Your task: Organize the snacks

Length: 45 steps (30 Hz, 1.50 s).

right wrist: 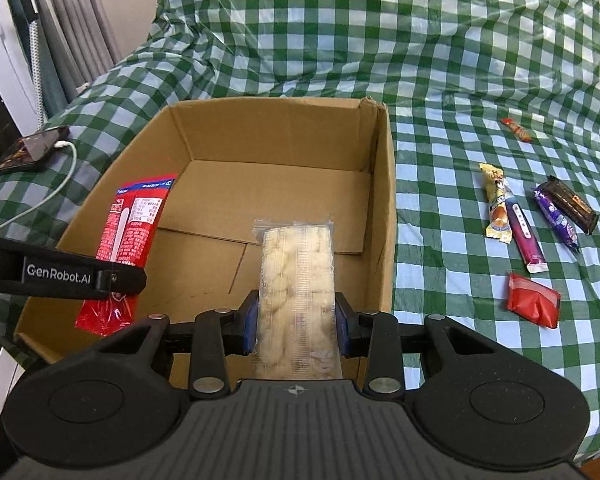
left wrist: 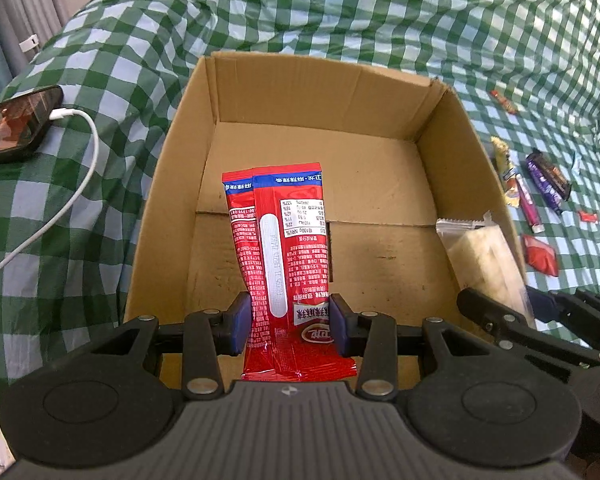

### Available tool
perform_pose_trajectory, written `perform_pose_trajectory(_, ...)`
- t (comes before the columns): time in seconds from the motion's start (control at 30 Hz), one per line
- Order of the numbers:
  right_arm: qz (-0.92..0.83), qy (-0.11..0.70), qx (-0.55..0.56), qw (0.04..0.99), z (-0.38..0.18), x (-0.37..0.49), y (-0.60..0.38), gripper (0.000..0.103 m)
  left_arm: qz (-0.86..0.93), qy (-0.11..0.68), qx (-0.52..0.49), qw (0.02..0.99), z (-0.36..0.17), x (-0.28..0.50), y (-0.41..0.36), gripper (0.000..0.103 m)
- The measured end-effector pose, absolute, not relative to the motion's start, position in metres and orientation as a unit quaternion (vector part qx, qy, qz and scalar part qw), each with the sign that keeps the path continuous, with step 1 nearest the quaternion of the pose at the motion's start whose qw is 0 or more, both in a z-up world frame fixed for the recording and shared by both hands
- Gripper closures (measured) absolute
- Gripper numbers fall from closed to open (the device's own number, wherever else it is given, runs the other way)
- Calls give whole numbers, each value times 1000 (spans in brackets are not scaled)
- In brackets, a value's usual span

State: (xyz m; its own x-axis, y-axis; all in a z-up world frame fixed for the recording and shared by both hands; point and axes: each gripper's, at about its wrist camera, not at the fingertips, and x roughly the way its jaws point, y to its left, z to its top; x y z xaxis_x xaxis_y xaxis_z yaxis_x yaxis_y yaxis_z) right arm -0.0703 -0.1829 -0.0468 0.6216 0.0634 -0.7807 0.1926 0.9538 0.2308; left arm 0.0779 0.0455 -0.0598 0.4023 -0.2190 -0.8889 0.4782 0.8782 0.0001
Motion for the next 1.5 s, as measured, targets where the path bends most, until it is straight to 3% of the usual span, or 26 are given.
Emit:
perform_pose_trajectory(0.13, -42, 435, 148, 887, -52, -63, -186, 65, -208, 498, 142, 830, -64, 83, 40, 54)
perform_pose_trajectory(0.2, -42, 433, 154, 887, -52, -60, -189, 64, -211, 485, 153, 835, -61, 83, 36, 27)
perform_pose_trajectory(0.23, -44, 430, 159, 888, -50, -59, -191, 62, -212, 480, 157, 836, -59, 83, 35, 3)
perform_pose_trajectory(0.27, -45, 426, 163, 889, -48, -58, -192, 48, -204, 467, 161, 845, -54, 82, 36, 0)
perform_pose_trajectory(0.33, -60, 417, 164, 892, -41, -59, -195, 35, -193, 445, 164, 859, -49, 77, 40, 0)
perform_pose_trajectory(0.37, -64, 413, 161, 894, -38, -61, -196, 23, -193, 444, 169, 859, -47, 74, 42, 0)
perform_pose_trajectory(0.53, -55, 416, 141, 897, -26, -88, -184, 11, -183, 467, 164, 849, -48, 50, 68, 0)
perform_pose_trajectory(0.8, -25, 434, 126, 892, -10, -152, -143, 7, -167, 449, 147, 865, -33, -21, 107, 0)
perform_pose_trajectory(1.5, -43, 351, 94, 931, 42, -241, -125, 2, -174, 386, 119, 898, 10, -108, 130, 0)
